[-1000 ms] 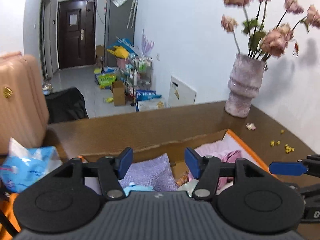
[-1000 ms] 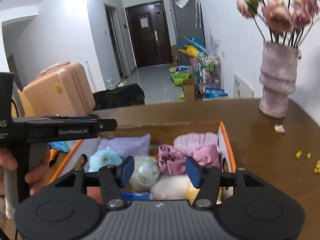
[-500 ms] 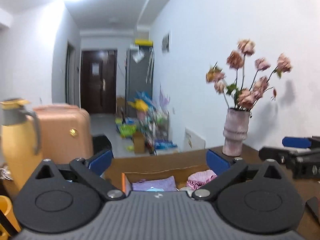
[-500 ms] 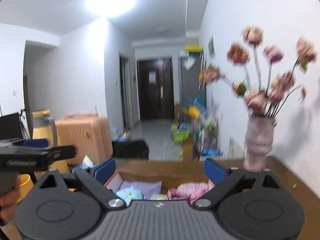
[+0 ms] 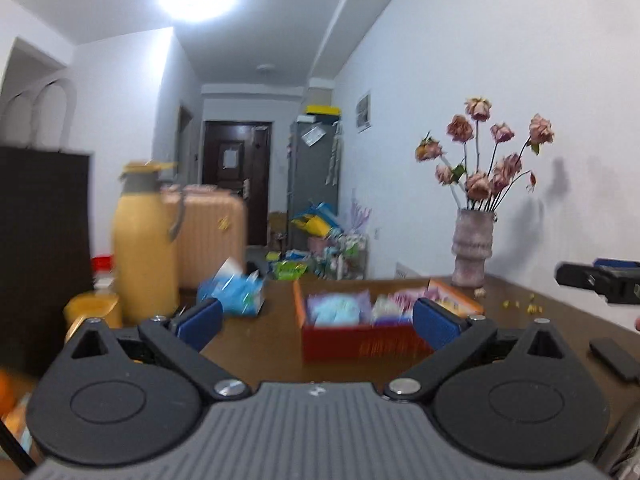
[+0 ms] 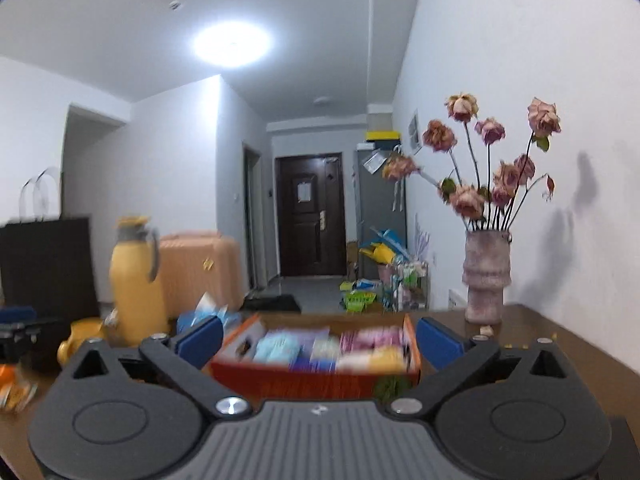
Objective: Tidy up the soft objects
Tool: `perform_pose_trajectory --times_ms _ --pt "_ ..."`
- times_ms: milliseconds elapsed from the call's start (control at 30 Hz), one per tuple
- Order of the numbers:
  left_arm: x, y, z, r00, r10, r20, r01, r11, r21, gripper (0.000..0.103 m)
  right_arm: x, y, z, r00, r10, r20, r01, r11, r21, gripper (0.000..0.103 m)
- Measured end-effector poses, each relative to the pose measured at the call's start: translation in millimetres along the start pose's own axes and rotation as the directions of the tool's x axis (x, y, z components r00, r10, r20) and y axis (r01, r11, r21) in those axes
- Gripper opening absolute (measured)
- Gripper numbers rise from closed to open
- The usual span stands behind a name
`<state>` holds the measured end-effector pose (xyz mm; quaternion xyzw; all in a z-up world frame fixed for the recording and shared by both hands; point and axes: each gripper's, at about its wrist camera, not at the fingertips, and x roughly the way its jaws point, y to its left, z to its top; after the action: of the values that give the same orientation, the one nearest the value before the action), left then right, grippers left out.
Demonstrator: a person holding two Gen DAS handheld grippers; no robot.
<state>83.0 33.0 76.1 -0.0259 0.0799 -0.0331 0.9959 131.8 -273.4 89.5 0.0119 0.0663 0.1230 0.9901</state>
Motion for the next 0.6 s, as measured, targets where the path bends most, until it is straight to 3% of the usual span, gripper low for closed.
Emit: perform_pose_trajectory --times_ms 133,267,333,433,600 --pt "-45 -1 -34 0.998 0.06 -0.036 -0.059 0.998 0.025 0.103 -55 14 -42 0.996 -0.004 -0.089 0.005 1.0 0.009 0.103" --pt "-59 -13 -47 0.995 0.057 -0.077 -0.047 0.991 0.124 0.103 -82 17 -59 0.984 0.034 -0.175 -0.012 0.992 0.124 0.103" --pt "-64 -15 -49 0.996 0.044 -0.077 -0.033 0.991 0.133 0.103 -81 22 -56 0.982 0.069 -0.177 -0.048 0.992 0.118 0.103" --pt "-63 -17 -48 0.996 0.053 -0.07 -0.045 0.992 0.115 0.103 -85 31 -57 0.989 0.002 -0.145 0.011 0.996 0.091 0.103" --pt "-61 -19 -45 0.997 0.038 -0.07 -0.03 0.994 0.103 0.103 -88 31 -56 0.993 0.021 -0.12 -0.012 0.997 0.075 0.103"
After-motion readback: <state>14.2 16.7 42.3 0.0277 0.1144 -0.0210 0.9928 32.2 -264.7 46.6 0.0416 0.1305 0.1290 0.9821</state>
